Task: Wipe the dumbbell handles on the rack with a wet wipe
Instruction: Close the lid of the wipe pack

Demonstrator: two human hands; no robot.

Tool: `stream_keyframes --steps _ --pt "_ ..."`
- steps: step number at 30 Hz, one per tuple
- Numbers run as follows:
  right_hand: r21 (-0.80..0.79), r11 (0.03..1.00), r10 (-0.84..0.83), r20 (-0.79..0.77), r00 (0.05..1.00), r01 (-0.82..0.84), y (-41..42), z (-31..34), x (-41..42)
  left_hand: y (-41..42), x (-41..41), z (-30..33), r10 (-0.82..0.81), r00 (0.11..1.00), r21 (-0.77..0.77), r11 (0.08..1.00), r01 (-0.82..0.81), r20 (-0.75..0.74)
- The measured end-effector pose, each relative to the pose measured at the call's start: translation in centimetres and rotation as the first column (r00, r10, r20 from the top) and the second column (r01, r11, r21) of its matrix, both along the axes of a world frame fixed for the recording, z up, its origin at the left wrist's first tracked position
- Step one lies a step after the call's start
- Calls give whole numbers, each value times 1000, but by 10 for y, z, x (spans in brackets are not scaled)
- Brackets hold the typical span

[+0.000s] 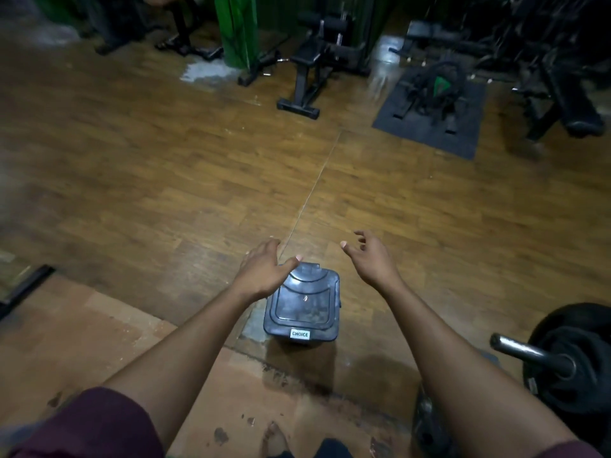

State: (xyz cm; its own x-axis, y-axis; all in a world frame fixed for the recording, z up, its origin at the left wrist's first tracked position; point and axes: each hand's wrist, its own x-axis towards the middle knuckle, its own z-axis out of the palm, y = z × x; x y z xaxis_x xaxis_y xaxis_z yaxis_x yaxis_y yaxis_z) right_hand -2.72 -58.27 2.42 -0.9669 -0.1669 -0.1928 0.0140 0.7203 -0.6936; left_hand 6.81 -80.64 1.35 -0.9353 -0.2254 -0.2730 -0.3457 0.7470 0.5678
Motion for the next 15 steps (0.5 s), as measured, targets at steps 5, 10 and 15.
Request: stream_keyframes --steps 5,10,15 --pt "29 1000 10 -148 989 -5 33 59 -8 24 -9 63 -75 993 -85 994 67 -88" --pt "37 998 -40 -273 961 52 87 114 3 65 -9 116 -155 974 -149 980 130 -165" --pt "54 984 -139 -342 929 167 166 160 36 126 -4 160 -281 931 -169 955 245 -234"
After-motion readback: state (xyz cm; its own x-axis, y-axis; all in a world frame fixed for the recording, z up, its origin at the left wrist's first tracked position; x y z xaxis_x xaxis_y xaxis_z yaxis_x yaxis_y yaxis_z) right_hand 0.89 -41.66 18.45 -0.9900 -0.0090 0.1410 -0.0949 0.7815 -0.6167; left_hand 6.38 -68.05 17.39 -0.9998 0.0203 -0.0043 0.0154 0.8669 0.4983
